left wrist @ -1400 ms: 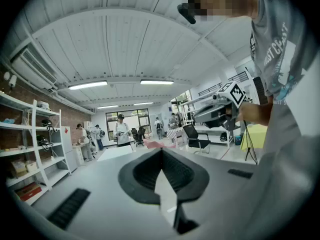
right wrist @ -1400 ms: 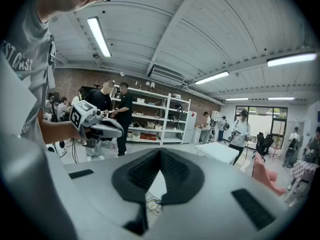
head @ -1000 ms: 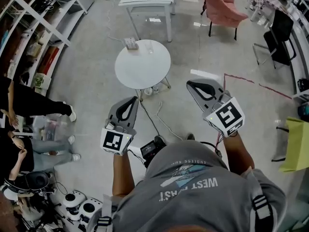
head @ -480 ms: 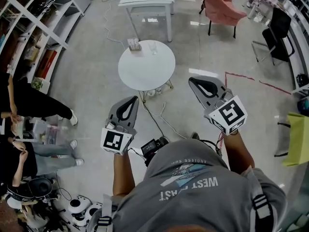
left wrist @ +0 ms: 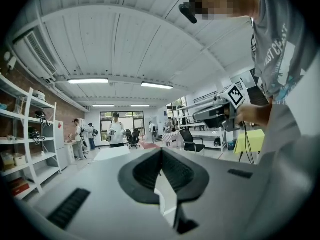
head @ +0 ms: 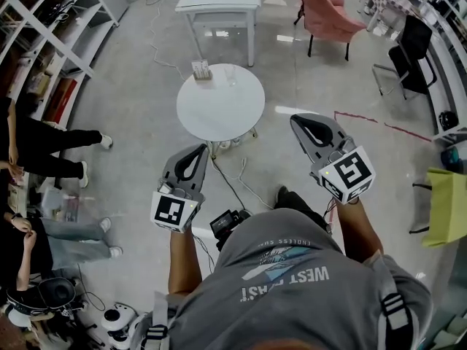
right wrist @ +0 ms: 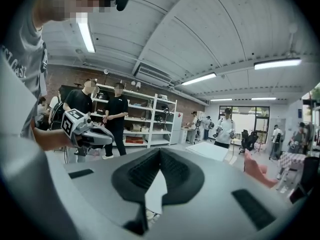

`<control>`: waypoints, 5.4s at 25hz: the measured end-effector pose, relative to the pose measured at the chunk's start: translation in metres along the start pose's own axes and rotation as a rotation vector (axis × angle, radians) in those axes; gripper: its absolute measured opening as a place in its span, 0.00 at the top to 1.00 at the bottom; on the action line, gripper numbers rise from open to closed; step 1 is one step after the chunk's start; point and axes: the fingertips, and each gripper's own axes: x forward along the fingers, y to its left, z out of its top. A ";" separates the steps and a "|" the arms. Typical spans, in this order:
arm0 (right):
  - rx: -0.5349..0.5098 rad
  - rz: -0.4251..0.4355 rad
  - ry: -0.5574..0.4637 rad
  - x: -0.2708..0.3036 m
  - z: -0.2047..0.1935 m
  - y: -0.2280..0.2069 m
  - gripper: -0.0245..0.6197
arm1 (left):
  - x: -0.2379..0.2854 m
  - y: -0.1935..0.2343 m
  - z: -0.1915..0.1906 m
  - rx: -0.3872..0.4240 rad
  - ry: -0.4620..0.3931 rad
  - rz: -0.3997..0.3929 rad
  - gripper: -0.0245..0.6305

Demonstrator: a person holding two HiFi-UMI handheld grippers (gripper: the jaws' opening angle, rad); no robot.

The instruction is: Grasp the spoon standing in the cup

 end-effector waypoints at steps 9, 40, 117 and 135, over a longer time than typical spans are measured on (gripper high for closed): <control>0.036 0.052 -0.005 0.052 -0.002 -0.044 0.96 | 0.038 0.026 -0.003 -0.039 0.037 0.042 0.96; 0.095 0.226 -0.002 0.160 -0.026 -0.158 0.96 | 0.147 0.087 -0.004 -0.038 0.152 0.177 0.96; 0.183 0.203 0.354 0.489 -0.184 -0.214 0.96 | 0.258 0.336 -0.144 -0.215 0.260 0.090 0.96; 0.150 0.174 0.646 0.494 -0.337 -0.204 0.95 | 0.256 0.339 -0.198 -0.265 0.330 0.086 0.96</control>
